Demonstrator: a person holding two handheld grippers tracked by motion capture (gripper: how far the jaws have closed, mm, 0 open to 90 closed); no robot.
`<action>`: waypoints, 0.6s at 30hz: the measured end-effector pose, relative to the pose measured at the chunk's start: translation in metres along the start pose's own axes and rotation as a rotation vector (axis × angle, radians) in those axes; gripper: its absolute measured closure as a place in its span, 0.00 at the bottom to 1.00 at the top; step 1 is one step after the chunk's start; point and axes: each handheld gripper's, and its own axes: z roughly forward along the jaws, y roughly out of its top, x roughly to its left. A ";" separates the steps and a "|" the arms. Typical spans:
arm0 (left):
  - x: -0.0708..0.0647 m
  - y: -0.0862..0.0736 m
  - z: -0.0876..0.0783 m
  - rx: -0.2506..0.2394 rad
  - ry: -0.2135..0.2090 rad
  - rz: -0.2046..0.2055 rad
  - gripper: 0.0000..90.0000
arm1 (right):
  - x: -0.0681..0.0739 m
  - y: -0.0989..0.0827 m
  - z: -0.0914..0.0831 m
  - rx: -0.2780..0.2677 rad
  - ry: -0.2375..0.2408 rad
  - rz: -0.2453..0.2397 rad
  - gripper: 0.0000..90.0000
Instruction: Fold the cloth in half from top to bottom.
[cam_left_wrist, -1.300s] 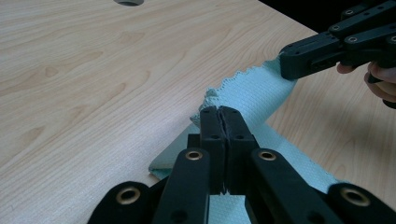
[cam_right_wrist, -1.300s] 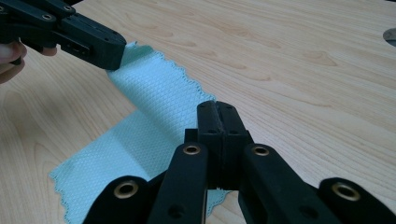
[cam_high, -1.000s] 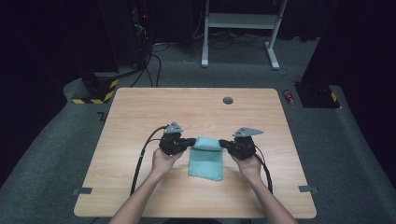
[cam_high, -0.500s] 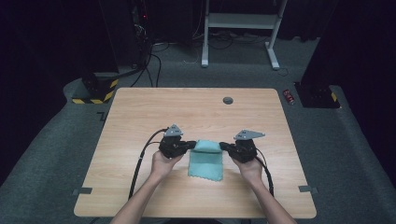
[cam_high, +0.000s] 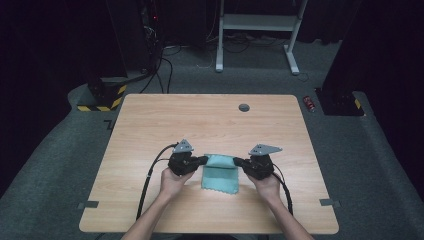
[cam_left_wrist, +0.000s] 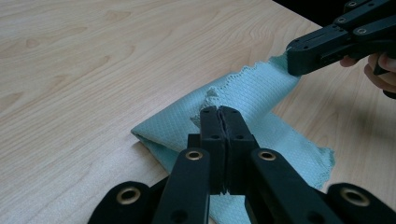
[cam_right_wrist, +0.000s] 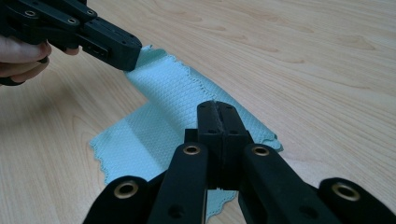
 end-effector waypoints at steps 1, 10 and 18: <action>0.000 -0.001 0.000 0.001 0.002 0.005 0.99 | 0.001 -0.001 -0.001 0.001 0.001 0.002 1.00; -0.005 -0.012 0.003 0.016 -0.010 0.009 0.98 | 0.006 -0.010 -0.003 0.017 0.017 -0.001 1.00; -0.008 -0.017 0.003 0.029 -0.013 0.014 0.98 | 0.009 -0.018 -0.003 0.022 0.028 0.006 1.00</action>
